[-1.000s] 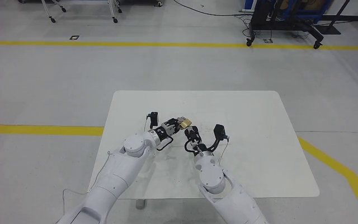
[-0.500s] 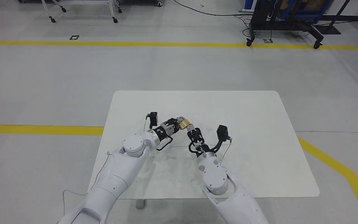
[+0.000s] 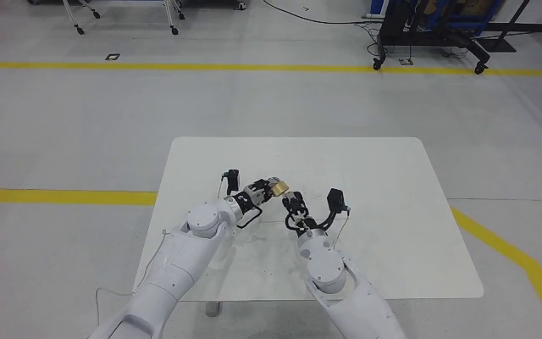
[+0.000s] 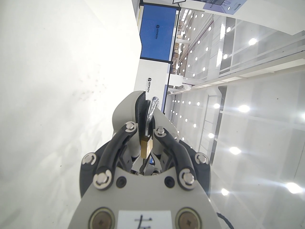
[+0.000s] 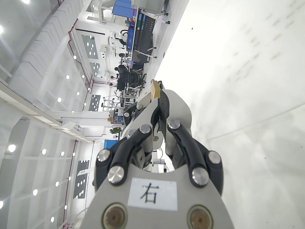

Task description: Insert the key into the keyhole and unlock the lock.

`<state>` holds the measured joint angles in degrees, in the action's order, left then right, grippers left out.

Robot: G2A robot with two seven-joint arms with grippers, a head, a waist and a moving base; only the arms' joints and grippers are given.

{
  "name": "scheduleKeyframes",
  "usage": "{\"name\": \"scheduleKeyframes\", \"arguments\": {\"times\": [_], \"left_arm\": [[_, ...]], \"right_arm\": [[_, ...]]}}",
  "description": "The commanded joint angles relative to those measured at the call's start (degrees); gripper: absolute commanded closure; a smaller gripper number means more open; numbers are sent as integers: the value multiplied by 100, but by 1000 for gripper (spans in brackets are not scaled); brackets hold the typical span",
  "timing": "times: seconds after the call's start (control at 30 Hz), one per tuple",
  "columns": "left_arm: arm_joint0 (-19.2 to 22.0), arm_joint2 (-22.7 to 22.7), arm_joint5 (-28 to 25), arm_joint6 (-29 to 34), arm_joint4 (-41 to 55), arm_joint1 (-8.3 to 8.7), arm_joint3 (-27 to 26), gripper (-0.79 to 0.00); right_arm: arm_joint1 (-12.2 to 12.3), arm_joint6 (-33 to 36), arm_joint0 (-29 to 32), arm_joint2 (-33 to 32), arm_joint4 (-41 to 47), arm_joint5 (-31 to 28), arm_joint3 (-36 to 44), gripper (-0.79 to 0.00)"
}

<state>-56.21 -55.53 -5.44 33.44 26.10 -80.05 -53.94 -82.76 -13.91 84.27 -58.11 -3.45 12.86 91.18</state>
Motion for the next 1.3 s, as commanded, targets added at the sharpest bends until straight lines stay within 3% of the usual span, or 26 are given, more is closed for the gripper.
{"name": "scheduleKeyframes", "arguments": {"times": [0.0, 0.07, 0.43, 0.53, 0.57, 0.6, 0.67, 0.77, 0.87, 0.97, 1.13, 1.27], "left_arm": [[0, -11, -23, 40, 6, -4, 4, 0], [-4, -56, -66, 55, 59, -4, 14, 0], [-96, -411, -365, 367, 567, 22, 98, 0], [-132, -482, -554, 640, 767, 21, 122, 0], [-152, -515, -554, 813, 952, 16, 147, 0], [-148, -547, -549, 979, 1097, 14, 186, 0], [-117, -591, -592, 1277, 1260, 13, 288, 0], [-91, -623, -660, 1561, 1442, 2, 410, 0], [-59, -629, -721, 1691, 1521, -13, 500, 0], [-26, -622, -757, 1758, 1539, -26, 566, 0], [10, -596, -845, 1847, 1494, -43, 612, 0], [9, -575, -878, 1909, 1464, -54, 602, 0]], "right_arm": [[-9, 4, -4, -7, 9, -17, -6, -95], [-10, 104, 19, -21, 63, -77, 29, -785], [-10, 104, 19, -21, 63, -77, 29, -785], [22, 891, 191, -149, 660, -677, 248, -785], [56, 1332, 258, -304, 938, -867, 303, -671], [94, 1805, 324, -465, 1224, -1006, 339, -360], [170, 2824, 397, -788, 1809, -1087, 356, -237], [259, 3933, 404, -1181, 2455, -1069, 273, -151], [295, 4392, 381, -1320, 2780, -1015, 202, -120], [316, 4625, 340, -1360, 2940, -984, 135, -28], [342, 4931, 183, -1357, 3126, -799, -41, -22], [345, 4953, 35, -1336, 3278, -716, -219, -62]]}}
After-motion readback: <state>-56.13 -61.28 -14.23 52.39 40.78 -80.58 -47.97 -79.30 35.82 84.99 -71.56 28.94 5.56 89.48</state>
